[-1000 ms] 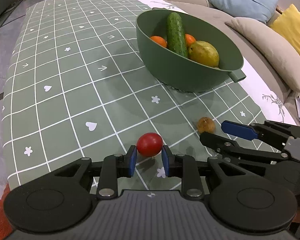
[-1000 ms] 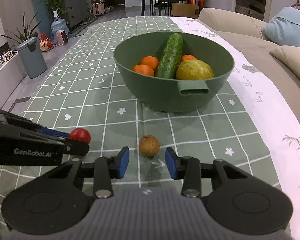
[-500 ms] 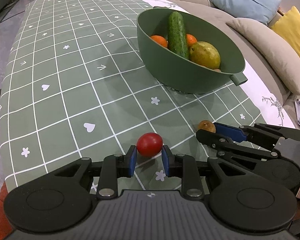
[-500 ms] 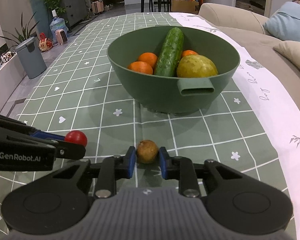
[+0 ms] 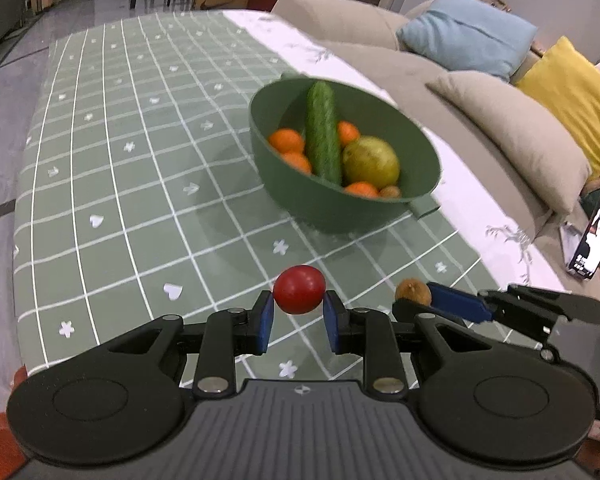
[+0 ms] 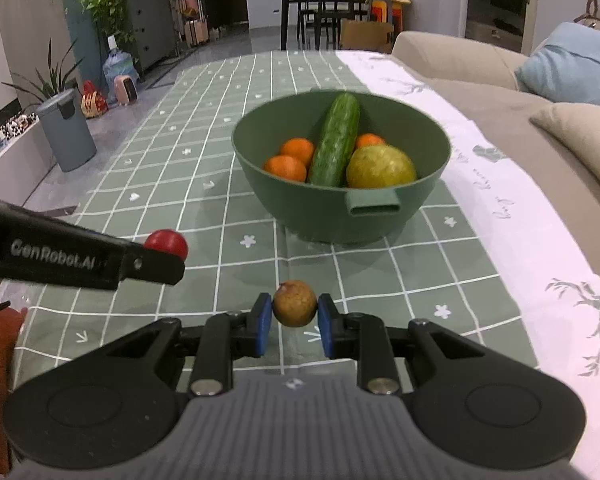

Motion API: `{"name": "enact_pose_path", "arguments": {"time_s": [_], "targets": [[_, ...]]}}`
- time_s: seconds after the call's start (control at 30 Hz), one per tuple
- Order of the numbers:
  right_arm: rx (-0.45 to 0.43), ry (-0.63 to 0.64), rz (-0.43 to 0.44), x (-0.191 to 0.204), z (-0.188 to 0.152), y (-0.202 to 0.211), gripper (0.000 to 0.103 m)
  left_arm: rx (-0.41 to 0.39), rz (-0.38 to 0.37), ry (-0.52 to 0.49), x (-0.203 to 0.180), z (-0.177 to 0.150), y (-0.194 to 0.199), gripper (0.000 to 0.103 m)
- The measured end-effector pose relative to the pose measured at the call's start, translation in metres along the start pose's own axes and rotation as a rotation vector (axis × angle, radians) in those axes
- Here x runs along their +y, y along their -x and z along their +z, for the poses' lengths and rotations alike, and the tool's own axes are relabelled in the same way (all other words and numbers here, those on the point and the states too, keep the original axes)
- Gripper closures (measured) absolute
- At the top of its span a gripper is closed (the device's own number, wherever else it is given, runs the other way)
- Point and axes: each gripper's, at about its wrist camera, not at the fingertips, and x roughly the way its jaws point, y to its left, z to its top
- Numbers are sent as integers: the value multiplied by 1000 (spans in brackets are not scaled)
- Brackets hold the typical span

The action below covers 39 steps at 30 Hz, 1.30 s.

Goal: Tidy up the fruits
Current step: 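Grasp the cherry tomato with the left tool while the right tool grasps the brown fruit, then carry tomato and brown fruit into the colander and open both tools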

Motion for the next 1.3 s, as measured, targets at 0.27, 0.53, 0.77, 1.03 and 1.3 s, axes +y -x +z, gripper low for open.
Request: {"name": "enact_pose_path", "arguments": {"time_s": [0.27, 0.53, 0.77, 1.03, 1.3], "targets": [[-74, -41, -13, -8, 11, 33, 82, -67, -9, -73, -21, 23, 18, 73], [-134, -26, -20, -18, 35, 46, 82, -86, -31, -102, -33, 64, 22, 73], [-156, 12, -26, -34, 66, 41, 82, -52, -41, -129, -37, 97, 7, 73], [-104, 89, -20, -48, 95, 13, 82, 59, -37, -148, -35, 116, -31, 73], [59, 131, 73, -59, 114, -35, 82, 227, -24, -146, -30, 121, -79, 73]]}}
